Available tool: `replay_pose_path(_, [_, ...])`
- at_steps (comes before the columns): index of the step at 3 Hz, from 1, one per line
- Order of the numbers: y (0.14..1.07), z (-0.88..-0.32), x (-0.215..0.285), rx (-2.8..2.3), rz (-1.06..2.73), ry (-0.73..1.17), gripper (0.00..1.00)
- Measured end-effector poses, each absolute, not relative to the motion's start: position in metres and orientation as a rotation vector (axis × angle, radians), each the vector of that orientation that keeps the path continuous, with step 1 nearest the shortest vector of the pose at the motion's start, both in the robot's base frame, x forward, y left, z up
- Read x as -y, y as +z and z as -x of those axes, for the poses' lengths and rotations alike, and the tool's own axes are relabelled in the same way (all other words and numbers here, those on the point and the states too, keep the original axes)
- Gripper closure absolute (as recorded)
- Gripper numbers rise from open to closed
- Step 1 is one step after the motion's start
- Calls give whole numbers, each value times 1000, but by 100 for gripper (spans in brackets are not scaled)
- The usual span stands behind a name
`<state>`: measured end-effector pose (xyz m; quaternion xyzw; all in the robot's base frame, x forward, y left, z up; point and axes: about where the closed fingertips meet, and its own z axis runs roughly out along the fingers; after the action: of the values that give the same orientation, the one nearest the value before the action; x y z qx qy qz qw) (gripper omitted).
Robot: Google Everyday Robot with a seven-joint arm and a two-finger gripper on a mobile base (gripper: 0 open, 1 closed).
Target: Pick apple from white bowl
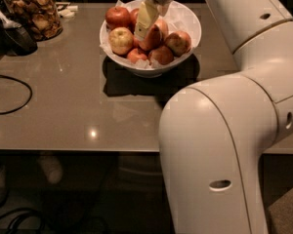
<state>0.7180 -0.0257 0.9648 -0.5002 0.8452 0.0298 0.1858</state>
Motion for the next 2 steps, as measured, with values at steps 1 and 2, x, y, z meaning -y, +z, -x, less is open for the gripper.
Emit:
replay_pose_path(1, [957, -720, 30, -2409, 1395, 80, 27])
replay_pose_path(2, [950, -719, 30, -2430, 1394, 83, 28])
